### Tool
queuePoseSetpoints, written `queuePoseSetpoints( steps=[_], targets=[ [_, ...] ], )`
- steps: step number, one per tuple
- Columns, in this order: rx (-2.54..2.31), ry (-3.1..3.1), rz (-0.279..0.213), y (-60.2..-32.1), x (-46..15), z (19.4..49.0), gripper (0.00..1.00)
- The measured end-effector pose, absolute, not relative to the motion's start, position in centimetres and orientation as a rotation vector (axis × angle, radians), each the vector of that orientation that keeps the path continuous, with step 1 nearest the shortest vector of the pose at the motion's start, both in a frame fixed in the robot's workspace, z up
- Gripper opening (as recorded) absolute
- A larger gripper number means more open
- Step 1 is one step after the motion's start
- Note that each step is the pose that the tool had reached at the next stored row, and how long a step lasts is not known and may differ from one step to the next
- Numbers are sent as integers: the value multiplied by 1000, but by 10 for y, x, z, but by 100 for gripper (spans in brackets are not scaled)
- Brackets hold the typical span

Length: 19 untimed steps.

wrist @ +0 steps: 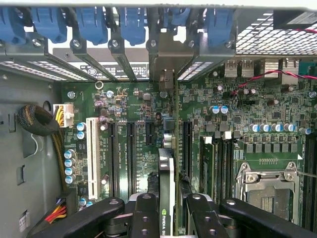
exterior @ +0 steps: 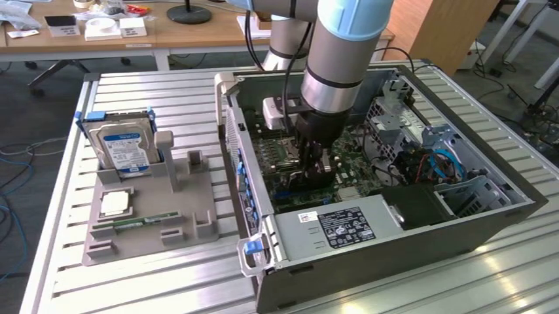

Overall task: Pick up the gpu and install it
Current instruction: 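Insert the gpu into the slot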

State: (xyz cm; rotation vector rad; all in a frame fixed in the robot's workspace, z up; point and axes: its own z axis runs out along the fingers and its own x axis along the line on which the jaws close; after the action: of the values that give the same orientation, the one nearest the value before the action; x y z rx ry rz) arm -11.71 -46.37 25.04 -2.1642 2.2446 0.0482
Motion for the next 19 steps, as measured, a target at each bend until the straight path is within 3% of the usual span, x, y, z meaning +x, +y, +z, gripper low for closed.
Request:
queuePoseSetpoints(
  steps=[7, 13, 19],
  targets=[
    [-2163, 2244, 49, -464, -117, 250, 27],
    [-2164, 2244, 48, -464, -117, 250, 51],
    [-2164, 2244, 48, -464, -117, 257, 51]
  ],
)
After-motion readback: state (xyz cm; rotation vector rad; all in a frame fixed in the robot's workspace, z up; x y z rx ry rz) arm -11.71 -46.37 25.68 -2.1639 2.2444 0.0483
